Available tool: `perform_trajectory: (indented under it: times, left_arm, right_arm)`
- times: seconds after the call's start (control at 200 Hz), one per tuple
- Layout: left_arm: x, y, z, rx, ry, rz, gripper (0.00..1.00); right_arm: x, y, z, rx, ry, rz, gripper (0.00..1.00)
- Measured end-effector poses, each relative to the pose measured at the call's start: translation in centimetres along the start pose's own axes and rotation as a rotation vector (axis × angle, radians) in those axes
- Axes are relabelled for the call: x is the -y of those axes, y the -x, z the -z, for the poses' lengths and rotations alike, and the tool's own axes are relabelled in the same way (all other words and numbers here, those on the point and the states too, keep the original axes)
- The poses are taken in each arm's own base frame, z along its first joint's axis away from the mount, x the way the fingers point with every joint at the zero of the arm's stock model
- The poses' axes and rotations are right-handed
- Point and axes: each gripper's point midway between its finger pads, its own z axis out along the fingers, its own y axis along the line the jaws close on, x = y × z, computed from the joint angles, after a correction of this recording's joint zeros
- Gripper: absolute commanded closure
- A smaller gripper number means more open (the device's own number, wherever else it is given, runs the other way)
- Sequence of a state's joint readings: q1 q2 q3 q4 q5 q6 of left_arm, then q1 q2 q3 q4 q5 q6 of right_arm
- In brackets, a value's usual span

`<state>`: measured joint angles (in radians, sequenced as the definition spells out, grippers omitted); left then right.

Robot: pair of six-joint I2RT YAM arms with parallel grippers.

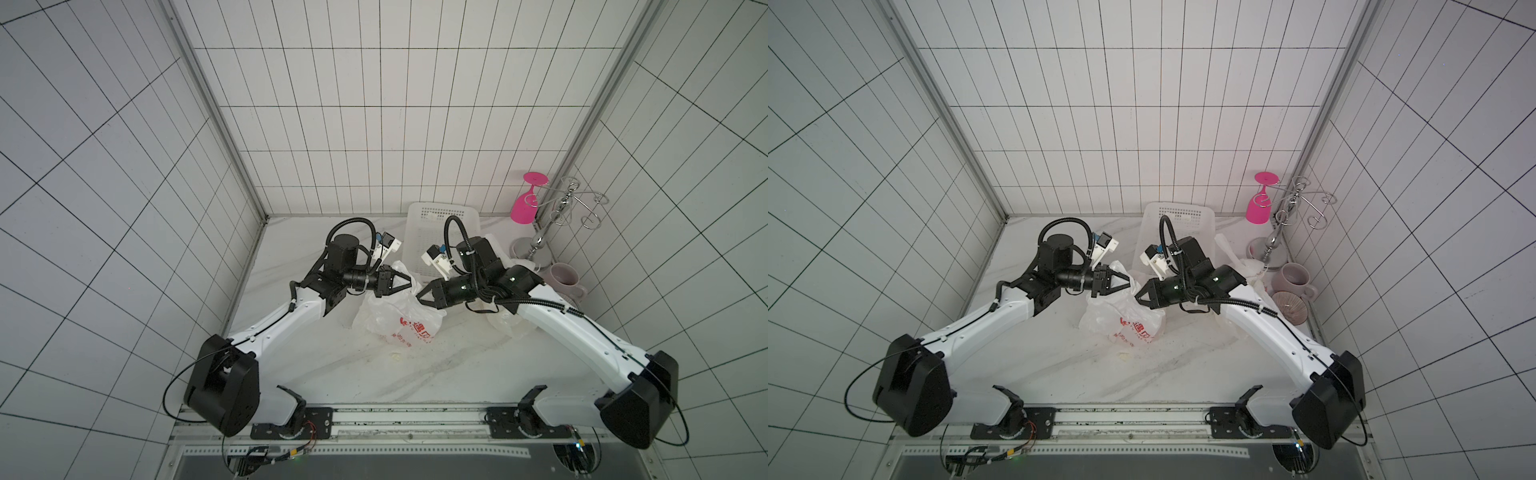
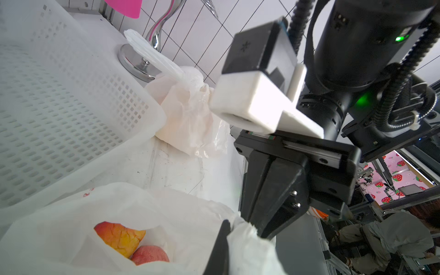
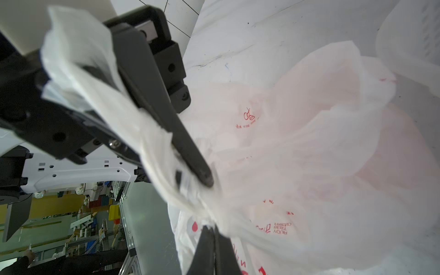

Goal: Place the peach into a plastic bag & tie a knot
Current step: Cross the plastic bag at the center of the board.

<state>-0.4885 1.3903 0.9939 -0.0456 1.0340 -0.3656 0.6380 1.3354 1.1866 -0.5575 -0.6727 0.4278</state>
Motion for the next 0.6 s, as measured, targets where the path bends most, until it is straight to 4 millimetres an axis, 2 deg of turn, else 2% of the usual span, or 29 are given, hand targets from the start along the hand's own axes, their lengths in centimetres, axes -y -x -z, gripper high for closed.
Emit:
perform_trajectory:
  times: [0.14,0.465,0.6]
  left_arm:
    - [-0.6,-0.6,0.1,-0.026,0.036,0.007,0.86]
    - [-0.7,-0.9,0.8,-0.034,0.061,-0.012,0.66]
    - [-0.7,-1.4,0.9,-0.048,0.064,-0.014,0.53]
  right_arm:
    - [0.8,0.1,-0.5,0.006,0.005,-0.020,1.00]
    - [0.6,0.2,-0.7,0.011,0.063,-0.046,1.00]
    - [0.4,0.3,-0.8,0.014,0.078,-0.050,1.00]
